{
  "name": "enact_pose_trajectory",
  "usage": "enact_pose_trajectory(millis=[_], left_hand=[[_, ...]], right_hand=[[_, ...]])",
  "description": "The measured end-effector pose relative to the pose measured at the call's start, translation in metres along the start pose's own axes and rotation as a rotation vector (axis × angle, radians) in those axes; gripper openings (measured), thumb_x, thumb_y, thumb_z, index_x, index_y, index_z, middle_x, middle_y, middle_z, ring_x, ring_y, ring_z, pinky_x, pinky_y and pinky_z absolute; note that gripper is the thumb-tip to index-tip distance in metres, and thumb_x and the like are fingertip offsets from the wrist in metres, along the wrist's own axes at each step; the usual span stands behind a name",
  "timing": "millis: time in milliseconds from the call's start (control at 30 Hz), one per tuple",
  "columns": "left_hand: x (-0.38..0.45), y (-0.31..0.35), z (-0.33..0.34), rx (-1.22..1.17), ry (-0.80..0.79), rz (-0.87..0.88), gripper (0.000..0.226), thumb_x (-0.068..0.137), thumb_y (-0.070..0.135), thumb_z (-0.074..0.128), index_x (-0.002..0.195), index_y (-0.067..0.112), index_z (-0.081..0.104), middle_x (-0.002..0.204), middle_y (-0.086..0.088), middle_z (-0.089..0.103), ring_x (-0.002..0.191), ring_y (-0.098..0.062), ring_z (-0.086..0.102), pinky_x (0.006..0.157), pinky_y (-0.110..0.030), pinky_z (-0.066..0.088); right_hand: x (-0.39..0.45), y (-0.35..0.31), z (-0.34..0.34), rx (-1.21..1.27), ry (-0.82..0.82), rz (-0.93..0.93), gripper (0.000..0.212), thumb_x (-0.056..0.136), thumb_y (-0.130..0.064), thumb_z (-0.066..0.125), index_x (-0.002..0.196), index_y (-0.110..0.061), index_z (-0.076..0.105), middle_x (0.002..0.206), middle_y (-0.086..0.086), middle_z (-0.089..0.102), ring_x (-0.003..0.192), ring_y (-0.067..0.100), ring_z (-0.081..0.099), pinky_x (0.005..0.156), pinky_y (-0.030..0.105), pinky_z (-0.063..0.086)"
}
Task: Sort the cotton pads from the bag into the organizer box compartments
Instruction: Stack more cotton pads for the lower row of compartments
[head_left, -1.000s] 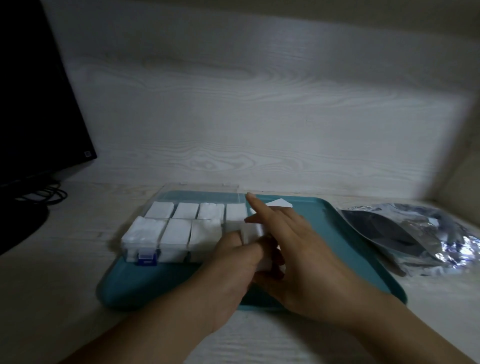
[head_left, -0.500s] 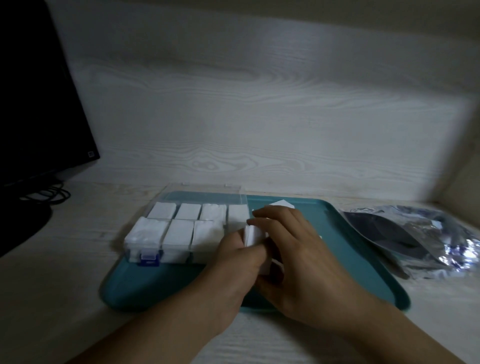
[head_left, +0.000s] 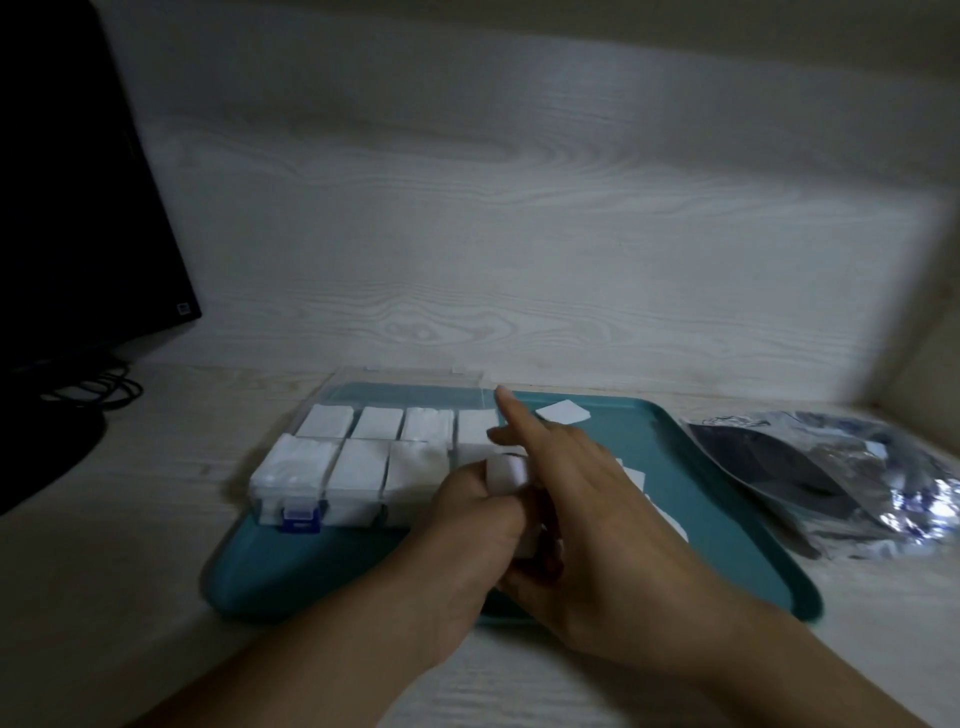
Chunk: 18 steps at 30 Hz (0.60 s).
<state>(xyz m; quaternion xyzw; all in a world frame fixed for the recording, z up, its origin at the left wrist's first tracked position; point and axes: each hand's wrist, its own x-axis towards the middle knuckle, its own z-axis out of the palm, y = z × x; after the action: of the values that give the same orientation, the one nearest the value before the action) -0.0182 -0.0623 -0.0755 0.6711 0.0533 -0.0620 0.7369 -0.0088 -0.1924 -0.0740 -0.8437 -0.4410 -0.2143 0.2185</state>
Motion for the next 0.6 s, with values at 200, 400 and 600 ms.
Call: enact_pose_trajectory(millis=[200, 400, 600], left_hand=[[-0.0003, -0.0027, -0.0057, -0.041, -0.033, 0.045, 0.014, 0.096, 0.016, 0.058, 0.098, 0.014, 0.071, 0.098, -0.006, 0.076, 0.095, -0.023, 0.070, 0.094, -0.043, 0.052], [-0.0010, -0.0003, -0.0080, -0.154, -0.075, 0.074, 0.019, 0.092, 0.017, 0.062, 0.107, 0.015, 0.073, 0.101, -0.008, 0.076, 0.099, -0.024, 0.071, 0.091, -0.042, 0.054], [-0.0003, -0.0025, -0.0064, -0.056, -0.063, 0.106, 0.016, 0.095, 0.022, 0.059, 0.105, 0.019, 0.072, 0.097, -0.008, 0.076, 0.095, -0.025, 0.073, 0.094, -0.048, 0.055]], right_hand=[[0.0002, 0.0044, 0.0034, -0.090, 0.047, 0.009, 0.102, 0.075, -0.036, 0.074, 0.155, -0.017, 0.014, 0.129, -0.008, 0.050, 0.121, 0.008, 0.042, 0.103, 0.021, 0.035], [-0.0007, 0.0052, 0.0091, 0.156, 0.099, 0.051, 0.091, 0.075, -0.023, 0.071, 0.152, -0.019, 0.024, 0.130, -0.016, 0.045, 0.120, 0.014, 0.051, 0.094, 0.038, 0.051], [-0.0017, 0.0042, 0.0082, 0.097, 0.092, 0.062, 0.093, 0.072, -0.030, 0.073, 0.152, -0.019, 0.026, 0.129, -0.021, 0.041, 0.120, 0.009, 0.049, 0.098, 0.034, 0.049]])
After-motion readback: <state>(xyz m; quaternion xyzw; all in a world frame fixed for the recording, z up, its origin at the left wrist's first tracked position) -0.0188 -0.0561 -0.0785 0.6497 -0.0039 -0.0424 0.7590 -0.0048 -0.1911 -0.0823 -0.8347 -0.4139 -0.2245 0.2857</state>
